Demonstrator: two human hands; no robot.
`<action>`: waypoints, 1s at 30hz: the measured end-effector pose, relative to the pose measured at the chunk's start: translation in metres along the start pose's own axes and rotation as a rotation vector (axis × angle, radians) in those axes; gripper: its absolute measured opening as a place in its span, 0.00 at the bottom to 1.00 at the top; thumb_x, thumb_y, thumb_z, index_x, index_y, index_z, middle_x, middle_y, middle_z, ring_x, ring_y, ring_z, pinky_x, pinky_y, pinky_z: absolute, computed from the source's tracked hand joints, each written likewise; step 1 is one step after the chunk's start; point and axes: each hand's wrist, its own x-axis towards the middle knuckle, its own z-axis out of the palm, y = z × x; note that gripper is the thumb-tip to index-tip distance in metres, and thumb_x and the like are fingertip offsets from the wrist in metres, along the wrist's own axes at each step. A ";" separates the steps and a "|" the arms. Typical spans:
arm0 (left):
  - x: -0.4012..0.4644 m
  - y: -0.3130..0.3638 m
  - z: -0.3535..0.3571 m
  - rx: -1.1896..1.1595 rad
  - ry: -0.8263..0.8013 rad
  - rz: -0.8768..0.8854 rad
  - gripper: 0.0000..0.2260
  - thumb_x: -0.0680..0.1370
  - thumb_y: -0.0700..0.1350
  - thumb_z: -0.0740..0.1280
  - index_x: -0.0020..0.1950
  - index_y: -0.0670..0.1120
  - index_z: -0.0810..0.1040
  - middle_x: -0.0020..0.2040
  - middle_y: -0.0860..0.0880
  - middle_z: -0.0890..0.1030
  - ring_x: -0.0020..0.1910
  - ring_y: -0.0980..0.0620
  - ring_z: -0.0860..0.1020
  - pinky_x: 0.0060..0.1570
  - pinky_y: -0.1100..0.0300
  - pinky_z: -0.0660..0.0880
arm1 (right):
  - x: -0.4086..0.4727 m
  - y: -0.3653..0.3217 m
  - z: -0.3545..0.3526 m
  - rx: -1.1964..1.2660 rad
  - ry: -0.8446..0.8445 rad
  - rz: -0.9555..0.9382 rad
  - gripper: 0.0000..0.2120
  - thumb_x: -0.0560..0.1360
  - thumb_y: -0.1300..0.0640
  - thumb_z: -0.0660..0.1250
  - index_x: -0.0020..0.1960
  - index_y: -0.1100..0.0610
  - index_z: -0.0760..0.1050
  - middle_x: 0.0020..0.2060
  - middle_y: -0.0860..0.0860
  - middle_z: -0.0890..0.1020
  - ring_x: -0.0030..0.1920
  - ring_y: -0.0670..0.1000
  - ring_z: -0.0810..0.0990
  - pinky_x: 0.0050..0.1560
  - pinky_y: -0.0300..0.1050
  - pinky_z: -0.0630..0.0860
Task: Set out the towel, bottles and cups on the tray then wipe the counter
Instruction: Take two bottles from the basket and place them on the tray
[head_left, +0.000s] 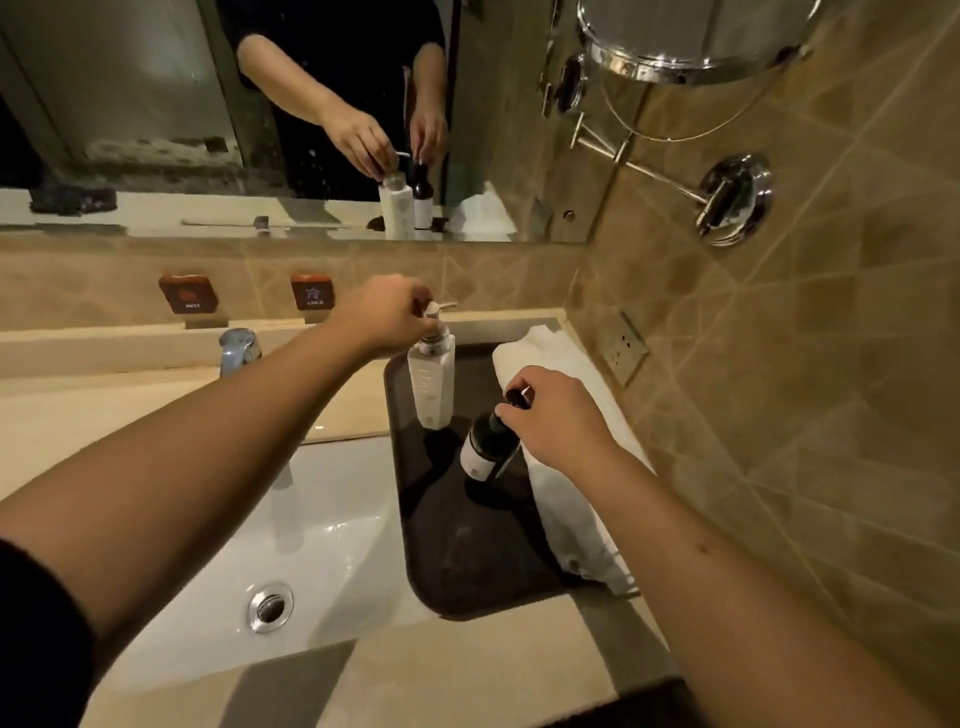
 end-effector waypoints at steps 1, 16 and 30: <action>0.014 -0.007 0.005 -0.019 0.007 -0.007 0.17 0.76 0.53 0.72 0.62 0.48 0.78 0.55 0.47 0.82 0.49 0.50 0.79 0.48 0.54 0.78 | 0.013 -0.003 0.005 0.001 0.004 0.013 0.10 0.79 0.52 0.70 0.59 0.52 0.79 0.53 0.51 0.82 0.46 0.50 0.77 0.45 0.39 0.70; 0.128 -0.061 0.041 -0.023 0.010 0.070 0.16 0.75 0.53 0.73 0.59 0.47 0.81 0.52 0.46 0.83 0.47 0.47 0.79 0.46 0.54 0.76 | 0.147 -0.026 0.075 -0.070 -0.043 0.044 0.10 0.78 0.53 0.71 0.59 0.51 0.79 0.51 0.50 0.83 0.47 0.51 0.79 0.48 0.45 0.77; 0.145 -0.068 0.053 -0.137 -0.011 0.043 0.17 0.73 0.55 0.74 0.58 0.48 0.80 0.48 0.50 0.83 0.45 0.51 0.80 0.44 0.56 0.75 | 0.167 -0.030 0.081 -0.034 -0.029 0.068 0.12 0.77 0.53 0.72 0.60 0.53 0.78 0.54 0.52 0.84 0.51 0.53 0.82 0.51 0.47 0.79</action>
